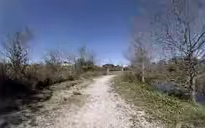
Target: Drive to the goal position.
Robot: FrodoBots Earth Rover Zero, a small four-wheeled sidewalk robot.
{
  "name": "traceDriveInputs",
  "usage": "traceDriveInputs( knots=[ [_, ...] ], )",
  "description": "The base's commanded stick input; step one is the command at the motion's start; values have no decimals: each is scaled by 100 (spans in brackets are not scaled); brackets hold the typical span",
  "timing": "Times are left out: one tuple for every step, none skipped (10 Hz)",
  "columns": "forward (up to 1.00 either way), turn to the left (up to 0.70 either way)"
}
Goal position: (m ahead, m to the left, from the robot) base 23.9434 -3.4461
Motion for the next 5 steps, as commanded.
traceDriveInputs(
  knots=[
    [70, 0],
    [70, 0],
    [70, 0],
    [70, 0],
    [70, 0]
  ],
)
